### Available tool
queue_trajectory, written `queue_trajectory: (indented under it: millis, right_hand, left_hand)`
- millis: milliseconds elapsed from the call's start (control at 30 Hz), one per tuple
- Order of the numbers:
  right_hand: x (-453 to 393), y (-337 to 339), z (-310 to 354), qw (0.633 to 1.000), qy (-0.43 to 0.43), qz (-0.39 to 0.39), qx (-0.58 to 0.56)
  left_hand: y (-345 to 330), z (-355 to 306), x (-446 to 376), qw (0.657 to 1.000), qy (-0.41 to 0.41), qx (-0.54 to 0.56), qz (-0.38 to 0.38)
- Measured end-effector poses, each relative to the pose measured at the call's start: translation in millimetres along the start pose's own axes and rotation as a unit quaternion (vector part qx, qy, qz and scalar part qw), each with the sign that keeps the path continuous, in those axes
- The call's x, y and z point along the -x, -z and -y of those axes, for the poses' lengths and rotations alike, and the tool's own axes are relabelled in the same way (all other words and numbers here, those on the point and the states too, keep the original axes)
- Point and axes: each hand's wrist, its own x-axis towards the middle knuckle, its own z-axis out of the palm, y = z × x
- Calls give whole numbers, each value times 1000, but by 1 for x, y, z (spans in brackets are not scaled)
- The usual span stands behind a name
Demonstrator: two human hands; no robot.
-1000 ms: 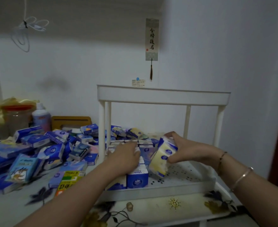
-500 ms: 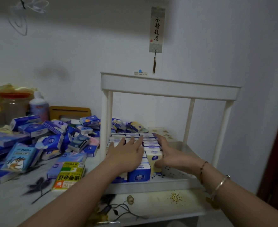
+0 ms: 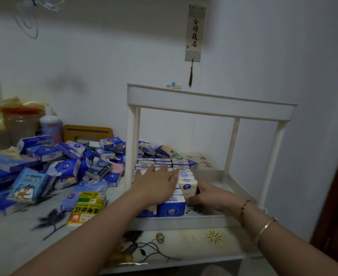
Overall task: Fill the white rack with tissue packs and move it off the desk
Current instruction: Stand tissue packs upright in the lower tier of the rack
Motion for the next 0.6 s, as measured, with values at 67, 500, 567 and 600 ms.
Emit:
queue_trajectory:
  millis: [67, 500, 567, 600]
  right_hand:
    - [5, 3, 2, 1000, 7, -14, 6]
    - [75, -25, 60, 889, 313, -261, 207]
    - [75, -40, 73, 887, 339, -248, 190]
    - [74, -47, 79, 887, 349, -240, 182]
  left_hand:
    - [3, 0, 3, 991, 3, 102, -85]
    - [41, 17, 90, 908, -73, 335, -240]
    - [45, 38, 102, 899, -40, 348, -263]
    - [45, 50, 106, 898, -22, 346, -272]
